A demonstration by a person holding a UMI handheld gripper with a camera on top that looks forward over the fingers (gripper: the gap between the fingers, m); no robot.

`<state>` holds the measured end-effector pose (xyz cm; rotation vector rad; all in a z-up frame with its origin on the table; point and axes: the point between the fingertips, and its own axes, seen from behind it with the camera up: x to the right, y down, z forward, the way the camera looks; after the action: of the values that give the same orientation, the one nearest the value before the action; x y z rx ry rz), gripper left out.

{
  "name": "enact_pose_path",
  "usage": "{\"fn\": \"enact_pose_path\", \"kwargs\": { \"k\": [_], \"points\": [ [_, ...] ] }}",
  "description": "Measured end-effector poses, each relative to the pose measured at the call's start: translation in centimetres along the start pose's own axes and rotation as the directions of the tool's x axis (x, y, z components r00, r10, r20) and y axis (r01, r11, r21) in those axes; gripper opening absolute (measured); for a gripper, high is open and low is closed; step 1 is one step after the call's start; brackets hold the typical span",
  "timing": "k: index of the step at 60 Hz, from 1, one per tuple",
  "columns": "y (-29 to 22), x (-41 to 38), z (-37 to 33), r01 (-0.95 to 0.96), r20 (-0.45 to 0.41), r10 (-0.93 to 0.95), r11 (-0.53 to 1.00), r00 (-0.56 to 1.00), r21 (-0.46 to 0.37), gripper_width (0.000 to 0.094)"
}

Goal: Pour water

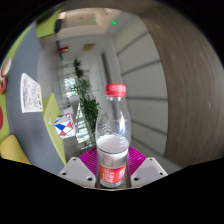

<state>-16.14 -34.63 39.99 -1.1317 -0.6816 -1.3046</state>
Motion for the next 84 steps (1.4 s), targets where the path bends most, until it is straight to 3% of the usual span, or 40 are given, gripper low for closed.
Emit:
{"fn": "enact_pose_path", "kwargs": {
  "k": [11, 23, 33, 42, 49, 55, 62, 66, 71, 78, 84],
  "points": [
    [-12.7, -6.5, 0.8, 0.391, -0.042, -0.395, 0.880, 0.918, 0.271, 0.0342],
    [-20.2, -17.3, -2.2, 0.646, -0.120, -0.685, 0.593, 0.718, 0.481, 0.0341],
    [-22.6, -24.0, -4.6, 0.711, -0.169, -0.780, 0.429, 0.603, 0.557, 0.0341],
    [-22.7, -25.8, -5.2, 0.710, -0.173, -0.790, 0.402, 0.588, 0.578, 0.0340],
    [-22.8, -24.5, -5.4, 0.678, -0.154, -0.758, 0.448, 0.634, 0.583, 0.0344],
    [-23.7, -21.2, -5.3, 0.542, -0.074, -0.631, 0.593, 0.772, 0.596, 0.0343],
    [-23.9, -15.8, -4.9, 0.154, 0.160, -0.272, 0.842, 0.949, 0.517, 0.0343],
    [-23.6, -13.8, -4.8, -0.118, 0.283, -0.003, 0.904, 0.959, 0.411, 0.0345],
    [-22.5, -11.1, -5.0, -0.444, 0.419, 0.324, 0.866, 0.848, 0.230, 0.0344],
    [-21.6, -12.8, -6.8, -0.742, 0.488, 0.663, 0.669, 0.567, -0.047, 0.0345],
    [-19.4, -16.2, -8.0, -0.805, 0.469, 0.793, 0.541, 0.390, -0.245, 0.0345]
  ]
}}
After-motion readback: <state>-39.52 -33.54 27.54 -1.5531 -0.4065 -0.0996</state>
